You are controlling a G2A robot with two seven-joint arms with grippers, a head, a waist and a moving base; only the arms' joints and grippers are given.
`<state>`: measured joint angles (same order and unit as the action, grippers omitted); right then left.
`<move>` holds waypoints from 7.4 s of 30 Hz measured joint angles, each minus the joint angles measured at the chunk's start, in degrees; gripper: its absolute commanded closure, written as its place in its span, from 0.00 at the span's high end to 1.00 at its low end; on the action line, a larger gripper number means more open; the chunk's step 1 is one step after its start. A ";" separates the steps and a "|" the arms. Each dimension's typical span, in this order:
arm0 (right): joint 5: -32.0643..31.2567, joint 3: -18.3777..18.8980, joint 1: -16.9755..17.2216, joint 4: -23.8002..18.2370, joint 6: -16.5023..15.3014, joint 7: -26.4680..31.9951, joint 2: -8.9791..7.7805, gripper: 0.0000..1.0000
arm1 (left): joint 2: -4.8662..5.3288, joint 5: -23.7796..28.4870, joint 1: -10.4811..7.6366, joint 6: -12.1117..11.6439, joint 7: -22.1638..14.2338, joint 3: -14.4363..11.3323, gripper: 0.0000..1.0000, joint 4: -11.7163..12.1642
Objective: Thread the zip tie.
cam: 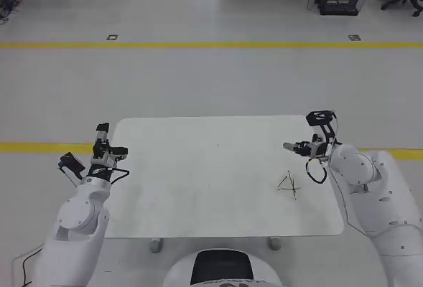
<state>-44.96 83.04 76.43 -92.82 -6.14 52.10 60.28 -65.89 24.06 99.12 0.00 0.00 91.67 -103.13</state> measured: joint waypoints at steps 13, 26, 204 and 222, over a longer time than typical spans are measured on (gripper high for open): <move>-12.50 -4.56 -1.32 -1.27 1.37 4.17 -0.19 1.00 | 0.00 0.00 0.00 0.00 0.00 0.00 1.00 0.00; -13.85 -10.24 -4.55 3.58 -0.12 11.26 0.46 1.00 | 0.00 0.00 0.00 0.00 0.00 0.00 1.00 0.00; -20.03 -26.30 -14.11 34.60 5.32 4.12 6.47 0.13 | 0.00 0.00 0.00 0.00 0.00 0.00 1.00 0.00; -18.95 -26.50 -15.72 37.88 4.86 3.16 7.50 0.00 | 0.00 0.00 0.00 0.00 0.00 0.00 1.00 0.00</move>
<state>-63.91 56.53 60.71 -54.94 -1.29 55.26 67.78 -65.89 24.06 99.12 0.00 0.00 91.67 -103.13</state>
